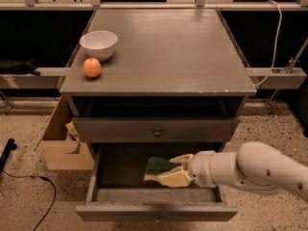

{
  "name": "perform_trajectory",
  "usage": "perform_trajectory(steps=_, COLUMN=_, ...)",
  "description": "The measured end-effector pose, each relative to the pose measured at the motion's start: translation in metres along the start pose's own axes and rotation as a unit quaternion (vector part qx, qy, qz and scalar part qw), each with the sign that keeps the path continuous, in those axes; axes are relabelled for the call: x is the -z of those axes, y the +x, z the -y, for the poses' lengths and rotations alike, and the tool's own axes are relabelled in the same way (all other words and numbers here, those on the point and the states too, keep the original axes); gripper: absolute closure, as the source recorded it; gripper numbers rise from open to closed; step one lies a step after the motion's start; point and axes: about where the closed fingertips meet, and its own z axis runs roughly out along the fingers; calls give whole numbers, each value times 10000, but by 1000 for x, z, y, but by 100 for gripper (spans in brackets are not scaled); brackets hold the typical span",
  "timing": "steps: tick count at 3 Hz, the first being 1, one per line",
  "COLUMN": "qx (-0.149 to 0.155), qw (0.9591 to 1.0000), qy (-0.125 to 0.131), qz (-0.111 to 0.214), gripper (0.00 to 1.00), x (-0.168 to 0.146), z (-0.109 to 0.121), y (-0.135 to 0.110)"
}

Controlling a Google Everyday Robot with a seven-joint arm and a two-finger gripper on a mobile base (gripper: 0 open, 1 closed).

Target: Place sponge into middle drawer

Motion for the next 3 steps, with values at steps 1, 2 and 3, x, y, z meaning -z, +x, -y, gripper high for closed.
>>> perform_trajectory(steps=1, qx=155, qw=9996, qy=192, qz=142, gripper=100, x=-11, z=17, y=-7)
perform_trajectory(steps=2, qx=162, qw=9995, qy=217, qz=154, gripper=100, x=-12, z=19, y=-7)
perform_trajectory(steps=3, qx=307, qw=9990, qy=266, qz=195, gripper=100, x=-6, z=20, y=-21)
